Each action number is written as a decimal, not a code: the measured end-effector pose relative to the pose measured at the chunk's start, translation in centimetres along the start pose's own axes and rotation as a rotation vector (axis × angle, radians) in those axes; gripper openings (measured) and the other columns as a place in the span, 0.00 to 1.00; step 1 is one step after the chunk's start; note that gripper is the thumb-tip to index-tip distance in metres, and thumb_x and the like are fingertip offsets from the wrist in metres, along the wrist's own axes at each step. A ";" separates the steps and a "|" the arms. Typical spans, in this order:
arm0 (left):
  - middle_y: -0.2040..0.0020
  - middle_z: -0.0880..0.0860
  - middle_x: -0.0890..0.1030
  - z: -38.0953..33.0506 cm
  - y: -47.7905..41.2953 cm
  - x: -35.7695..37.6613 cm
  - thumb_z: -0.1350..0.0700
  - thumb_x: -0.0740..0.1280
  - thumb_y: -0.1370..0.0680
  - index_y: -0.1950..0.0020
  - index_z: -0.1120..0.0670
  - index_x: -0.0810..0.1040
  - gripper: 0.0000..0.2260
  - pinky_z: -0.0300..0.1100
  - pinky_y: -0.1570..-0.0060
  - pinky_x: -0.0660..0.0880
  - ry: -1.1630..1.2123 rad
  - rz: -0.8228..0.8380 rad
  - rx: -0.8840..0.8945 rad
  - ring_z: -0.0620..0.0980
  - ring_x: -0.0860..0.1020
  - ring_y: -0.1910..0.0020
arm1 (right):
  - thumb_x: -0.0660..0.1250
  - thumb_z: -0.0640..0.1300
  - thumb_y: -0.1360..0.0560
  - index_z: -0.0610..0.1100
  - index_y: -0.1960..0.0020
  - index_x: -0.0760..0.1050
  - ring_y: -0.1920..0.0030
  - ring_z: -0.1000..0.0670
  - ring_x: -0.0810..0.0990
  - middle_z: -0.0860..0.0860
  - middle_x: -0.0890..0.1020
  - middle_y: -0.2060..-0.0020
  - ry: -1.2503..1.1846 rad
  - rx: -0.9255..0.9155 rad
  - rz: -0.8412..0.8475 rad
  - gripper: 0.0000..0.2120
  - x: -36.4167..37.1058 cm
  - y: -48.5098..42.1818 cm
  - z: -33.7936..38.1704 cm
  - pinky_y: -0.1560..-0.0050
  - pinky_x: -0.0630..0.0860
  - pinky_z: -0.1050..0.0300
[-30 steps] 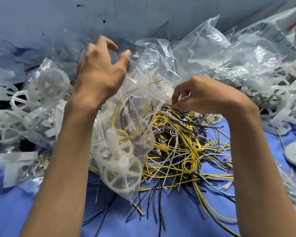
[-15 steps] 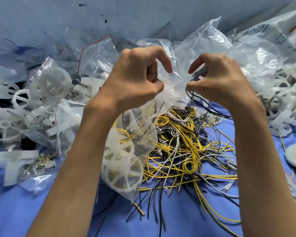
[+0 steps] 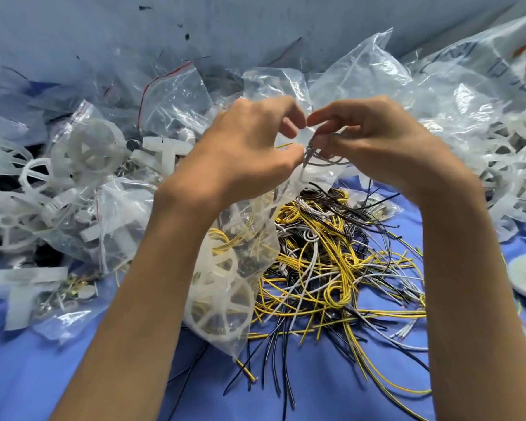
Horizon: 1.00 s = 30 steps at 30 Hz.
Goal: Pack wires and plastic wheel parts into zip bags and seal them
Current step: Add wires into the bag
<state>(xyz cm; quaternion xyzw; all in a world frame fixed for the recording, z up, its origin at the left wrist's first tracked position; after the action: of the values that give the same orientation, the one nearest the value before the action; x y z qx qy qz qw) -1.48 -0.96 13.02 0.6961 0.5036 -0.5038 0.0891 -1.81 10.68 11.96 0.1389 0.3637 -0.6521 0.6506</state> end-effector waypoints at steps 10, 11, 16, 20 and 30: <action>0.54 0.45 0.84 1.0 0.3 1.2 0.44 0.69 0.27 0.54 0.44 0.82 0.07 0.44 0.51 0.75 -0.145 0.027 -0.182 0.50 0.79 0.53 | 0.73 0.31 0.32 0.43 0.50 0.81 0.59 0.55 0.82 0.47 0.85 0.59 -0.162 -0.024 -0.110 0.13 -1.6 0.8 1.4 0.53 0.79 0.63; 0.55 0.45 0.84 1.1 0.3 1.1 0.44 0.69 0.28 0.55 0.44 0.82 0.06 0.44 0.51 0.75 -0.141 0.020 -0.187 0.50 0.79 0.53 | 0.72 0.31 0.32 0.42 0.50 0.80 0.60 0.56 0.82 0.46 0.84 0.59 -0.223 -0.026 -0.117 0.13 -1.7 0.8 1.5 0.55 0.78 0.64; 0.59 0.46 0.83 1.5 0.4 0.9 0.48 0.73 0.30 0.59 0.45 0.83 0.03 0.45 0.51 0.77 -0.145 0.006 -0.205 0.49 0.80 0.55 | 0.73 0.40 0.30 0.45 0.52 0.82 0.74 0.65 0.74 0.54 0.81 0.66 -0.114 0.032 -0.257 0.07 -3.4 0.9 0.6 0.71 0.65 0.75; 0.61 0.41 0.80 1.7 0.5 1.1 0.48 0.74 0.32 0.57 0.44 0.82 0.06 0.41 0.53 0.72 -0.135 0.038 -0.206 0.45 0.78 0.56 | 0.72 0.45 0.28 0.49 0.52 0.83 0.79 0.65 0.71 0.54 0.78 0.70 0.082 0.101 -0.305 0.05 -4.0 0.7 -0.7 0.75 0.62 0.75; 0.48 0.52 0.67 5.0 0.8 -3.0 0.44 0.67 0.28 0.45 0.47 0.76 0.13 0.47 0.47 0.69 -0.260 -0.275 -0.376 0.58 0.74 0.44 | 0.69 0.50 0.27 0.48 0.51 0.83 0.61 0.56 0.77 0.55 0.79 0.62 0.245 0.039 -0.630 0.09 -7.3 2.2 1.0 0.54 0.74 0.60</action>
<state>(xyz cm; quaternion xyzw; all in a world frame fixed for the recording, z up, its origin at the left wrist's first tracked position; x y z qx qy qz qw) -3.87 -6.37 12.67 0.5216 0.6627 -0.4941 0.2114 1.37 15.72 16.77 0.1095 0.4517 -0.8064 0.3656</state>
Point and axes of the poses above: each hand's wrist, its own y-axis away from the middle knuckle, its own x-axis out of the palm, z = x × y, the point moved 10 cm from there along -y, towards the middle knuckle
